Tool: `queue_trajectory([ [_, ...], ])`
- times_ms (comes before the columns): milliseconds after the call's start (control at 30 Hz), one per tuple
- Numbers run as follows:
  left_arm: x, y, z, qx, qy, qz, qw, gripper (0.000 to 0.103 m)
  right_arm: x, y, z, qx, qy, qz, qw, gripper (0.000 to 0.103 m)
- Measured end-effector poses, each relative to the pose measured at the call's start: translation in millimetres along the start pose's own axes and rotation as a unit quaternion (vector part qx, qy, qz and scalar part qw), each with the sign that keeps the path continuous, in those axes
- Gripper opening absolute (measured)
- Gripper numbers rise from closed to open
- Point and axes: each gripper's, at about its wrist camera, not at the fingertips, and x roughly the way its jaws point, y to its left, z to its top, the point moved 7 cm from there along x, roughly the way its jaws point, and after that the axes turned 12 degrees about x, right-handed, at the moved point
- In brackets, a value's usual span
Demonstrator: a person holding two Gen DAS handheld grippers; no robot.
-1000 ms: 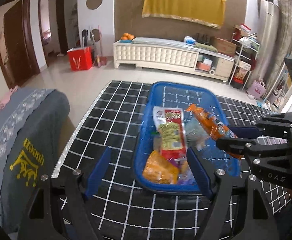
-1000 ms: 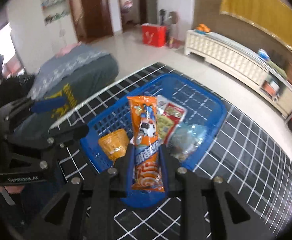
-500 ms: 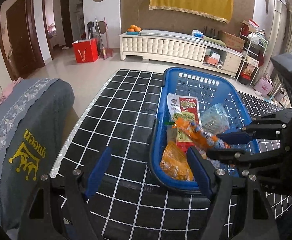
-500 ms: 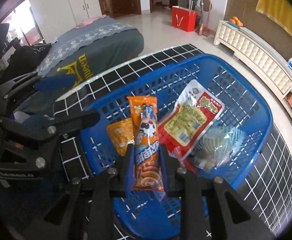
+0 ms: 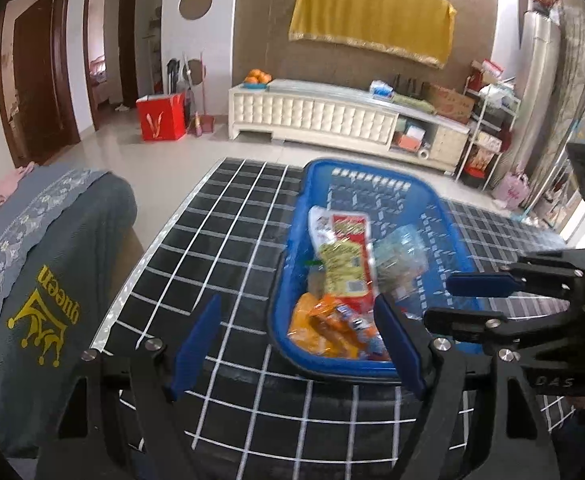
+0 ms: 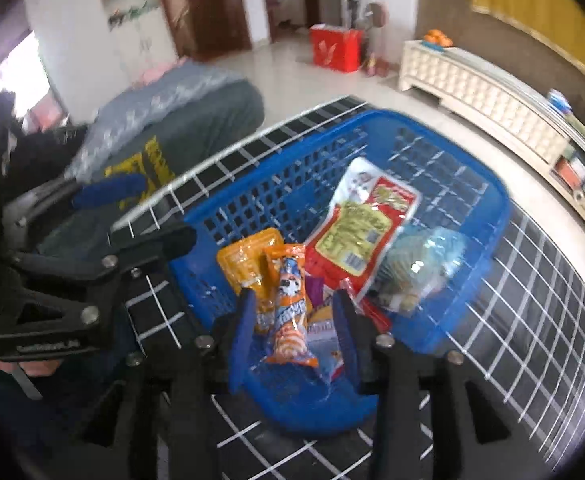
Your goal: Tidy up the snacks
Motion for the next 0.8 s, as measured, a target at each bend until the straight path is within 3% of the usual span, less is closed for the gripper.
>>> queue_trajectory([
  [100, -21, -9, 10, 0.010, -0.034, 0.015, 0.9992, 0.077, -32, -7, -3, 0.039, -0.048, -0.034, 0.998, 0.044],
  [333, -84, -47, 26, 0.042, -0.121, -0.013, 0.9917, 0.077, -128, -20, -26, 0.116, -0.165, -0.102, 0.974, 0.045],
  [633, -141, -85, 29, 0.070, -0.172, -0.030, 0.9821, 0.077, -214, -16, -54, 0.129, -0.257, -0.182, 0.940, 0.078],
  [700, -151, -92, 27, 0.078, -0.177, -0.024, 0.9808, 0.084, -227, -14, -60, 0.133, -0.276, -0.186, 0.934, 0.092],
  [800, -165, -99, 25, 0.080, -0.186, -0.024, 0.9791, 0.087, -244, -14, -71, 0.141, -0.298, -0.189, 0.925, 0.101],
])
